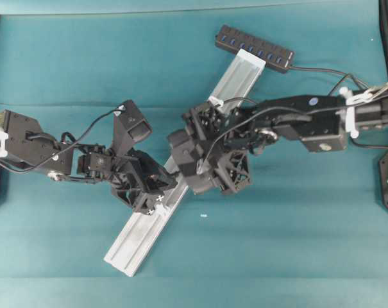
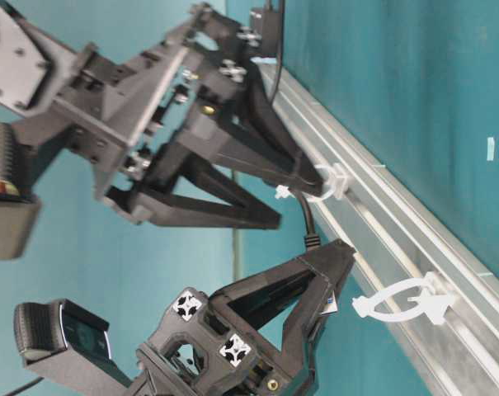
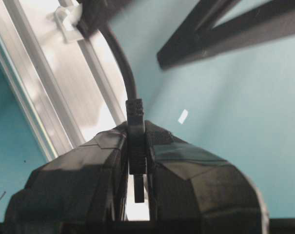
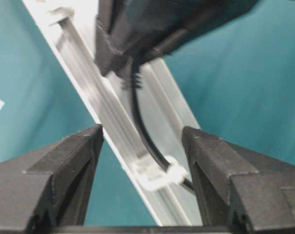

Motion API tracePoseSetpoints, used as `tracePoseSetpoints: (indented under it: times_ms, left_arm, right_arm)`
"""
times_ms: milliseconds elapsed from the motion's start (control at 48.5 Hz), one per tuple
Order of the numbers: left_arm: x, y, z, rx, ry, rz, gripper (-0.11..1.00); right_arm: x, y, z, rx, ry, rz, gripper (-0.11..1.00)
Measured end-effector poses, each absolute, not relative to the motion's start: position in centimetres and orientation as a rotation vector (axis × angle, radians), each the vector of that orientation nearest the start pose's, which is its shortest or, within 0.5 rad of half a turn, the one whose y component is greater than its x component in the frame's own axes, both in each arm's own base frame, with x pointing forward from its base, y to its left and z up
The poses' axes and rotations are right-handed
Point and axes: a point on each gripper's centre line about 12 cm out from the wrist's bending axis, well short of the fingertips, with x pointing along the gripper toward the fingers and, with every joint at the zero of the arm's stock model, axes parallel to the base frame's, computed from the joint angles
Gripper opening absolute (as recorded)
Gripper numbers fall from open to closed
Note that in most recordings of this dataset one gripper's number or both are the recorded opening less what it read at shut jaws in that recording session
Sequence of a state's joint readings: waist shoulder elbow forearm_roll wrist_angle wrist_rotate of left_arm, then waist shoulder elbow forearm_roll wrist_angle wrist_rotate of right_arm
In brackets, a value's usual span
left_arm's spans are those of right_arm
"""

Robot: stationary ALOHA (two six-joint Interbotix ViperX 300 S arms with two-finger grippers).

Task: Pass the USB cable through three rings with both arms.

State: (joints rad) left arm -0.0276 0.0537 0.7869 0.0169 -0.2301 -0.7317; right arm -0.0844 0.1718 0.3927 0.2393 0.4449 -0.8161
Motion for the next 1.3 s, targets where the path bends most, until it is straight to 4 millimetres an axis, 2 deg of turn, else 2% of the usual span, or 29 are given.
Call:
tracePoseSetpoints:
  times_ms: [309, 412, 515, 660, 721, 1298]
  left_arm:
    - [37.3, -1.1, 13.3, -0.684, 0.593, 0.188, 0.07]
    - [37.3, -1.1, 13.3, -0.684, 0.592, 0.187, 0.07]
    - [37.3, -1.1, 13.3, -0.684, 0.593, 0.188, 0.07]
    - [37.2, -1.1, 13.2, -0.685, 0.593, 0.188, 0.07]
    - [37.2, -1.1, 13.2, -0.684, 0.593, 0.188, 0.07]
    - [37.4, -0.8, 13.5, -0.687, 0.566, 0.185, 0.07]
  right_arm:
    - [43.4, -2.3, 14.5, -0.463, 0.94, 0.304, 0.69]
    - [43.7, -2.3, 14.5, -0.465, 0.935, 0.301, 0.64]
    - [44.0, -2.3, 14.5, -0.465, 0.935, 0.302, 0.51]
    - [44.0, -2.1, 14.3, -0.466, 0.942, 0.313, 0.17]
    - [44.0, -1.7, 14.3, -0.468, 0.943, 0.321, 0.08]
    - [44.2, -1.7, 14.4, -0.495, 0.974, 0.347, 0.07]
